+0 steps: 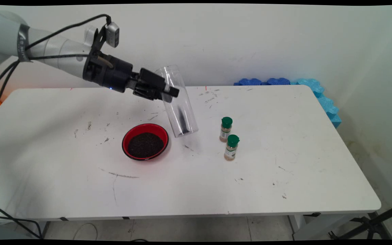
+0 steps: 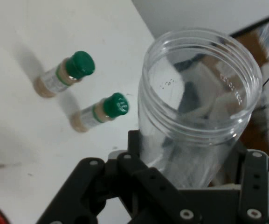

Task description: Pour the black seasoning powder in the red bowl, then place the picked object on the table

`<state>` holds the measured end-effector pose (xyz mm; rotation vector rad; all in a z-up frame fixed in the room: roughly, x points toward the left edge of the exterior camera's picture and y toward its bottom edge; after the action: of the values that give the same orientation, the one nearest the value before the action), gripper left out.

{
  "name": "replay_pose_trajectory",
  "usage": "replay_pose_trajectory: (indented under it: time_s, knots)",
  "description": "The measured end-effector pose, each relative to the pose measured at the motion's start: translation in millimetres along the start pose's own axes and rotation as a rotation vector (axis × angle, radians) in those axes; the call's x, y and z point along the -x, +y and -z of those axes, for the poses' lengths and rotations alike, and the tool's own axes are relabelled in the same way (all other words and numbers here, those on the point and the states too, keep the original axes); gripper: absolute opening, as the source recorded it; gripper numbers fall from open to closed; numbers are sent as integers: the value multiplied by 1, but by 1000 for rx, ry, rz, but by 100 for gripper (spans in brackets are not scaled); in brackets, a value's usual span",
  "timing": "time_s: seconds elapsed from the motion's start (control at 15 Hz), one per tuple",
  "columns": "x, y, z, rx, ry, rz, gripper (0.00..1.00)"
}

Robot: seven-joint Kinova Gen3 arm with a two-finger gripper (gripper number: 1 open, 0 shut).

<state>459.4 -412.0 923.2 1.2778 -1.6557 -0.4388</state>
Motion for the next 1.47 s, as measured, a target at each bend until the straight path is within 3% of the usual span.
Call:
replay_pose_trajectory:
  time_s: [1.13, 1.47]
  knots:
    - [-19, -17, -47, -181, -163, -961, 0]
    - [-21, -21, -71, -210, -164, -1124, 0]
